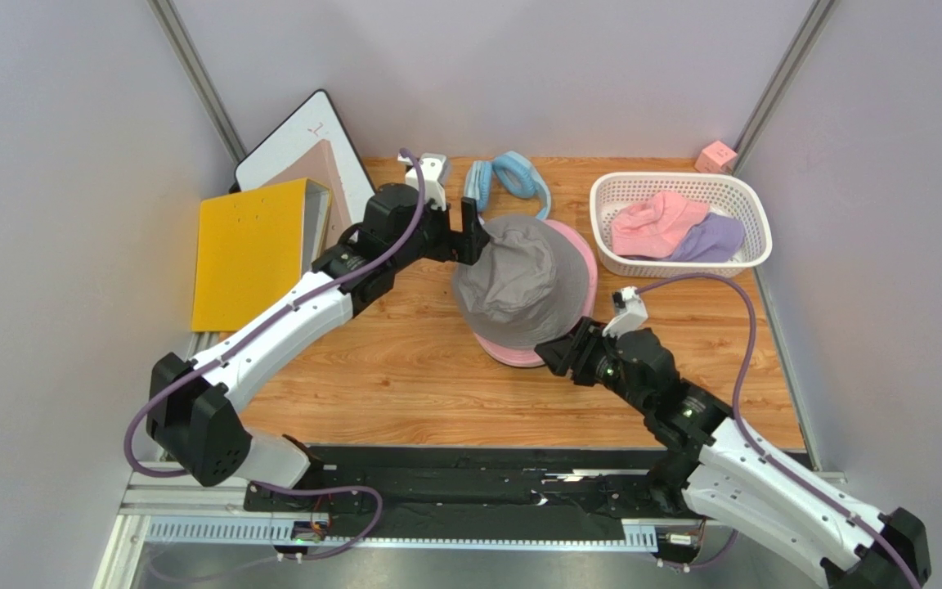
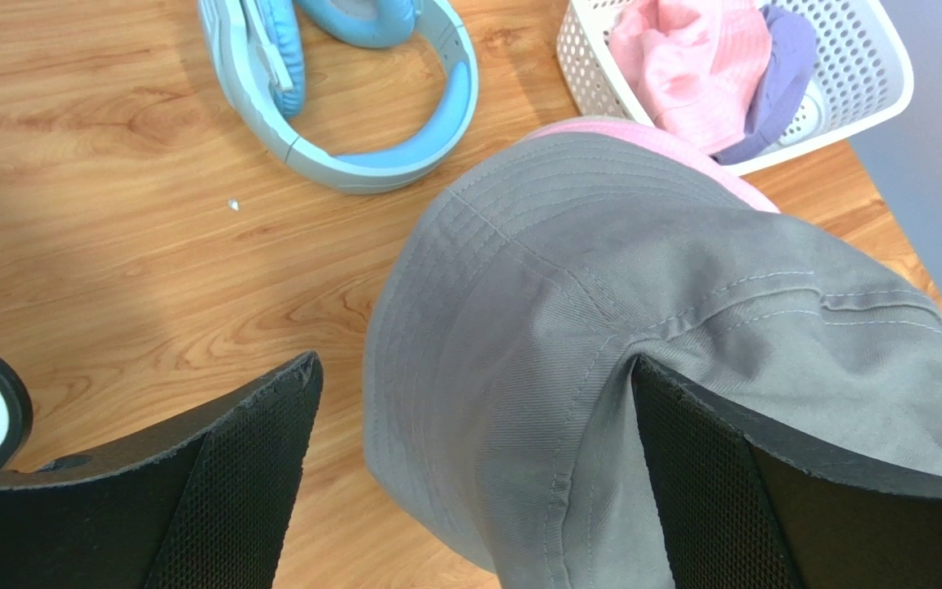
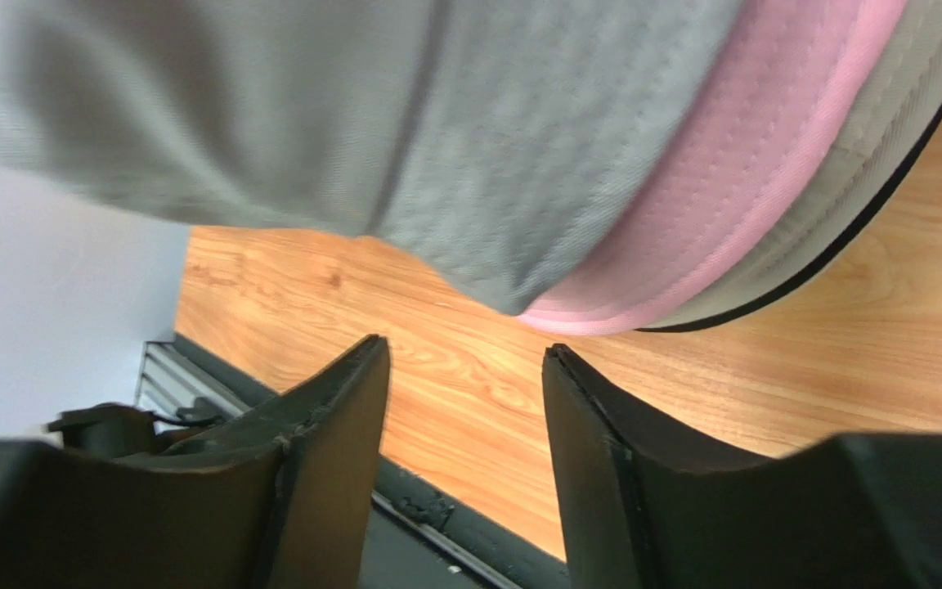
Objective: Stack the hats
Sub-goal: Stack the hat on the hat.
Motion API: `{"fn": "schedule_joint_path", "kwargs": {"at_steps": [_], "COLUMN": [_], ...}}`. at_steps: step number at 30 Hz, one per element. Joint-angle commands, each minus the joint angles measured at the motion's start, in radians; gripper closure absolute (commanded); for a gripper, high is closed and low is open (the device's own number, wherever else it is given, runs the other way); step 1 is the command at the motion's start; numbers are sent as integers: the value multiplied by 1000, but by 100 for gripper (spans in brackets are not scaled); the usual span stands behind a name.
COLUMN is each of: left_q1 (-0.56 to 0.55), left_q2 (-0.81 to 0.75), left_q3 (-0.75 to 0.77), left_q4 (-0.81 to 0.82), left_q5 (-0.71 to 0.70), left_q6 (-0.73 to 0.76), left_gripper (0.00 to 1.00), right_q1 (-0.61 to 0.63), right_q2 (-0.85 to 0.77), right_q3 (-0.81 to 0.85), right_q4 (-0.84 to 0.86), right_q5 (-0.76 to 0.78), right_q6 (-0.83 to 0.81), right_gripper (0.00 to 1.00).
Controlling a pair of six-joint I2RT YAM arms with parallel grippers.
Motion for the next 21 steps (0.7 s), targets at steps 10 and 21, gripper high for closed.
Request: {"fn": "schedule_joint_path", "kwargs": {"at_steps": [10,21], "left_q1": [3,3], "left_q2": [-87,-14], "left_q3": [19,38], "left_q4": [21,8], "left_q5": [120,117], "left_q6": [-4,2], "left_gripper": [1,1], "right_q1": [-360,-412], "right_q2": [-46,48], "right_q3": [90,-27], "right_q4": [-6,288], "right_q5": [-313,-465], "right_q6": [-105,-22], "right_gripper": [44,43]}}
